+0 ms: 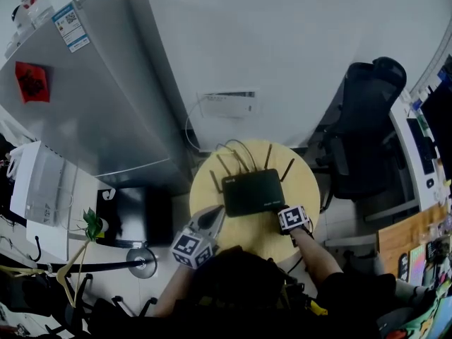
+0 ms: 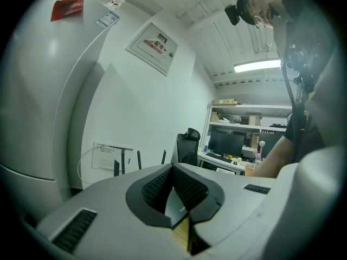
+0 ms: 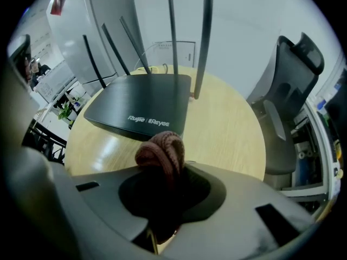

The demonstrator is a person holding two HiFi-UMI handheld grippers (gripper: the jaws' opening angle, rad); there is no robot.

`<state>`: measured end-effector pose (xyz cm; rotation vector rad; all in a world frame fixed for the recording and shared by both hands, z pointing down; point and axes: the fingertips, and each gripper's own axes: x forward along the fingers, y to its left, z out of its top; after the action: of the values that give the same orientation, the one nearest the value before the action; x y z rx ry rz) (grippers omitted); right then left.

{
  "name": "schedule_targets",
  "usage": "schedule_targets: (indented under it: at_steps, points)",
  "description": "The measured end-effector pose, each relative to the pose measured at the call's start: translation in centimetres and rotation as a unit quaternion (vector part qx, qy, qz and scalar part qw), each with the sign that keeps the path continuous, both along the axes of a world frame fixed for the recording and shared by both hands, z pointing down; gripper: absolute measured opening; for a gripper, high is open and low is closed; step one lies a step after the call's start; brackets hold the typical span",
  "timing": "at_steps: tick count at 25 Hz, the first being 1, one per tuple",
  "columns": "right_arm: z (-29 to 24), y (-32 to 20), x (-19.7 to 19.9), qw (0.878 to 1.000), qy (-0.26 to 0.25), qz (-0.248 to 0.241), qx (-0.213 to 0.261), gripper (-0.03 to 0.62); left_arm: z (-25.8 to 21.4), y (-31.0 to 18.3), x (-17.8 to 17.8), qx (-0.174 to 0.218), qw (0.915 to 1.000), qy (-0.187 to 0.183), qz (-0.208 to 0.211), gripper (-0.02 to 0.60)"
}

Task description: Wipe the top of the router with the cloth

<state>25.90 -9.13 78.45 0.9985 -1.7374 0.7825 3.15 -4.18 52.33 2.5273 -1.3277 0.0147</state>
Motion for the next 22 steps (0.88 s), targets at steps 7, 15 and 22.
schedule_targets:
  at_steps: [7,15,22]
  points:
    - [0.6,2.0,2.6,0.997,0.025,0.042,-0.053,0.061,0.3,-0.9,1.1,-0.007,0.9999,-0.01,0.01,0.002]
    - [-0.6,-0.1,4.9,0.999,-0.006,0.043,0.018,0.061,0.4,-0.4,2.6,-0.015,0.9994,-0.015,-0.027,0.002]
    - [-4.4,-1.4,7.8,0.993,-0.033,0.037,0.106,0.061,-1.1,0.6,1.1,0.0,0.9949,-0.021,-0.098,0.002]
